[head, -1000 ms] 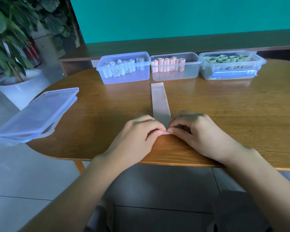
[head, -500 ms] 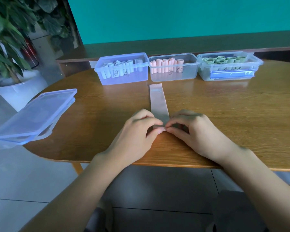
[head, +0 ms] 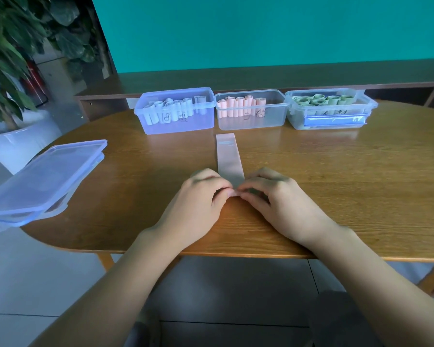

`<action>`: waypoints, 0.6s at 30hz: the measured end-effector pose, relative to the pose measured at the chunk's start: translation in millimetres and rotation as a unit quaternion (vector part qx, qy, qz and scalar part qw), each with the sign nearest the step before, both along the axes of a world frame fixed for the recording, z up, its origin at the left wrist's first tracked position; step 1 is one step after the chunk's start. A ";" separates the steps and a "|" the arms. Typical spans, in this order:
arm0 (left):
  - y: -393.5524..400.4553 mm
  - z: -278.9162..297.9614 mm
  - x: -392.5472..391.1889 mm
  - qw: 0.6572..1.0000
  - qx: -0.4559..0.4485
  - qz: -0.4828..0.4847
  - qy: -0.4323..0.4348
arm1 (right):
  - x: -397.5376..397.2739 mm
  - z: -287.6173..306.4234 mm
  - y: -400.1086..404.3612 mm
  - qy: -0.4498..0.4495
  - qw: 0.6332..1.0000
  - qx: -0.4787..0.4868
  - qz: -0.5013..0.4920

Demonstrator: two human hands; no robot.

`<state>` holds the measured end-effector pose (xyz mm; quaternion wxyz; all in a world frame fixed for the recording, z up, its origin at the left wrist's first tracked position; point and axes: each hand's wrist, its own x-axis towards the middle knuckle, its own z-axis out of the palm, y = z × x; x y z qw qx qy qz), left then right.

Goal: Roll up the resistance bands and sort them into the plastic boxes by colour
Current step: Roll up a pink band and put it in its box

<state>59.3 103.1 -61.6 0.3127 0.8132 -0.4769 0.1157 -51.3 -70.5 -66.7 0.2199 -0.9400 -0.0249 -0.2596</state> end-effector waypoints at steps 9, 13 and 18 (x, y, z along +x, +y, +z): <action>-0.9 -1.9 2.0 1.000 0.005 -0.002 -0.002 | 4.5 -1.3 0.2 0.012 1.000 0.000 -0.007; -3.9 -3.6 4.5 1.000 0.012 0.009 -0.009 | 4.7 -1.5 -1.4 -0.006 1.000 -0.002 -0.002; -4.5 -1.2 4.5 0.999 0.000 0.027 -0.045 | 12.2 -3.9 -7.7 0.004 1.000 0.006 -0.005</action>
